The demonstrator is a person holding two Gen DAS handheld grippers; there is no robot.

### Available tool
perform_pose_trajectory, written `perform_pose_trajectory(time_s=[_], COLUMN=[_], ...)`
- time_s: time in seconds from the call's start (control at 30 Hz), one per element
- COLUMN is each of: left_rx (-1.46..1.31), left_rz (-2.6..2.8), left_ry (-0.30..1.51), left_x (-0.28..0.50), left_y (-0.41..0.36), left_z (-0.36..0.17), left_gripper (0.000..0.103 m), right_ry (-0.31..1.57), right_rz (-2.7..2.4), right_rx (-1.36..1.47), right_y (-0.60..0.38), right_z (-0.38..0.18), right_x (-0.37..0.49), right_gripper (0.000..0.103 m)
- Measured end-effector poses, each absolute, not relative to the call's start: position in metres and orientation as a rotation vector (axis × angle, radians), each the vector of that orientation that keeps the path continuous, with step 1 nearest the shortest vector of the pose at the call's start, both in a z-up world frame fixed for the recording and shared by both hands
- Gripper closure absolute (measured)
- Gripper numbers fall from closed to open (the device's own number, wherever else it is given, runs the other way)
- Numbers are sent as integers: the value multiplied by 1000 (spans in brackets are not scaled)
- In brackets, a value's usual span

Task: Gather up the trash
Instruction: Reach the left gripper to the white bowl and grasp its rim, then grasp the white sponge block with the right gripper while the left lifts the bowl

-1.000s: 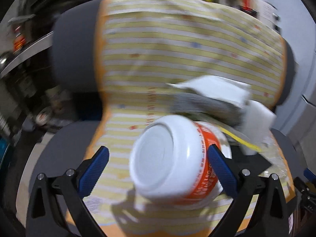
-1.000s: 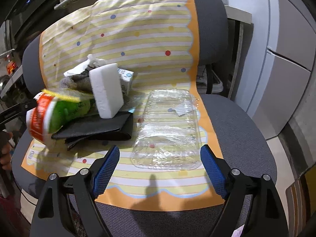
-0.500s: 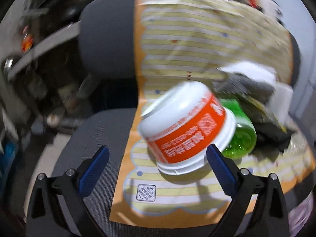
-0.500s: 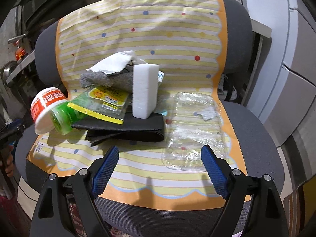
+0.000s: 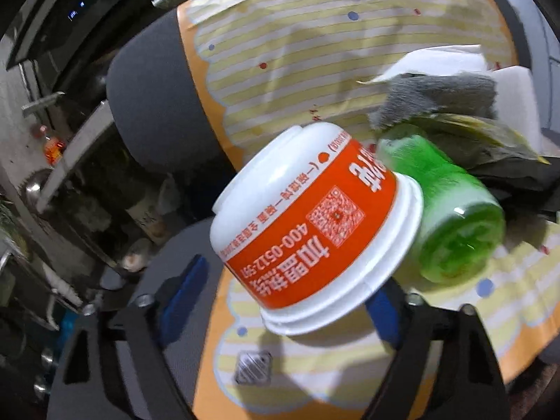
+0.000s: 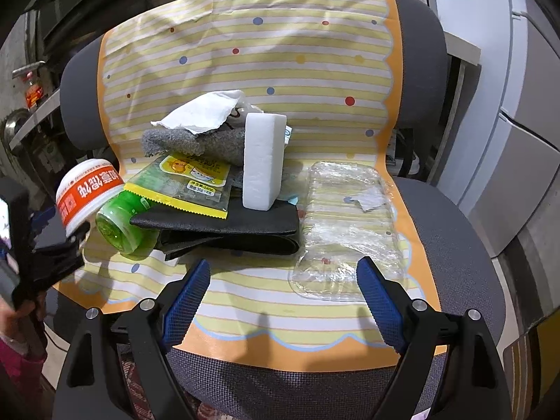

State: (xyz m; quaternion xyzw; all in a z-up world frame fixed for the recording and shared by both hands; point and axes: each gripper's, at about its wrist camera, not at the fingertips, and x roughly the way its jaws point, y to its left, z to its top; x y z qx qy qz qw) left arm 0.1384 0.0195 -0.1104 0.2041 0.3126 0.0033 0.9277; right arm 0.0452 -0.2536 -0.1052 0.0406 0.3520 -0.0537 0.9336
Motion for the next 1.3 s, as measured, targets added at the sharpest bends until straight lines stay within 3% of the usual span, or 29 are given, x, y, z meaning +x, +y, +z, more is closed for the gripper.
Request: perform_pose_trajectory(time_s=[0.1, 0.17, 0.3, 0.47, 0.7, 0.87, 0.9, 1.03, 1.3], left_rx=[375, 298, 61, -81, -108, -81, -73, -72, -97], left_rz=[63, 92, 57, -37, -114, -100, -102, -120, -145], left_ry=[636, 656, 672, 820, 964, 973, 977, 1001, 1038], left_x=[149, 157, 150, 136, 114, 118, 121, 131, 157], left_y=[30, 46, 89, 114, 109, 105, 104, 105, 105], left_z=[-98, -85, -46, -30, -63, -84, -89, -104, -121], left_gripper=[59, 91, 100, 99, 97, 86, 85, 83, 81], right_ry=[715, 710, 699, 697, 697, 641, 633, 625, 571], right_rz=[-110, -111, -111, -99, -83, -67, -53, -32, 9], right_rx=[86, 87, 100, 113, 106, 74, 80, 108, 102], right_y=[-256, -257, -260, -258, -252, -246, -246, -249, -250], right_z=[-105, -105, -103, -102, -102, -98, -98, -100, -93], right_x=[41, 38, 33, 29, 26, 28, 30, 46, 99], right_gripper=[18, 18, 18, 18, 18, 18, 19, 52, 52])
